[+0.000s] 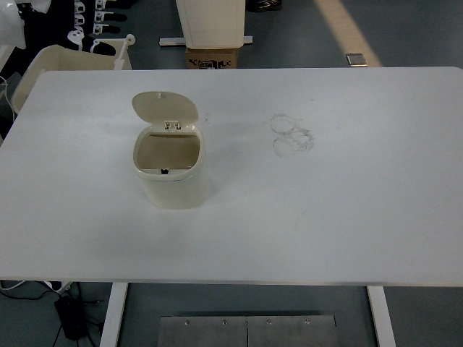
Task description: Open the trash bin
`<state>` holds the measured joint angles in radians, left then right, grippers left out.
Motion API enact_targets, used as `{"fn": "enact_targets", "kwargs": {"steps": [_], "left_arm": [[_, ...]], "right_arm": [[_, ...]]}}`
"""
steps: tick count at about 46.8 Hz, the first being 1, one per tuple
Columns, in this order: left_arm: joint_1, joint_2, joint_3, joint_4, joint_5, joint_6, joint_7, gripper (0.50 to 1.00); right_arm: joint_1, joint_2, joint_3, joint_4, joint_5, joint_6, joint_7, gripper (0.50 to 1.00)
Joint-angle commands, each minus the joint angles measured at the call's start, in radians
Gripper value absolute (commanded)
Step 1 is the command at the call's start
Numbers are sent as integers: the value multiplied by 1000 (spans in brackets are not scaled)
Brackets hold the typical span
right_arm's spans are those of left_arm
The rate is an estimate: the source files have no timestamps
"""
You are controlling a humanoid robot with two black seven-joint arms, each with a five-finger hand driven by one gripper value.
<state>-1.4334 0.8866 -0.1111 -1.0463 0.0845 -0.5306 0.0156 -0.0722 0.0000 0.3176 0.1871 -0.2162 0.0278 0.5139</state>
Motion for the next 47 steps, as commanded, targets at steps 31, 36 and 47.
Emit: {"fn": "enact_targets", "kwargs": {"steps": [31, 36, 47], "left_arm": [[258, -84, -73, 382, -492, 9, -221, 1000], [355, -104, -159, 413, -532, 11, -221, 1000], [590, -202, -372, 551, -534, 9, -221, 1000]], "right_arm": [[-1, 0, 0, 0, 0, 0, 0, 991], [-1, 0, 0, 2, -2, 0, 0, 991], [-1, 0, 0, 2, 0, 0, 0, 991]]}}
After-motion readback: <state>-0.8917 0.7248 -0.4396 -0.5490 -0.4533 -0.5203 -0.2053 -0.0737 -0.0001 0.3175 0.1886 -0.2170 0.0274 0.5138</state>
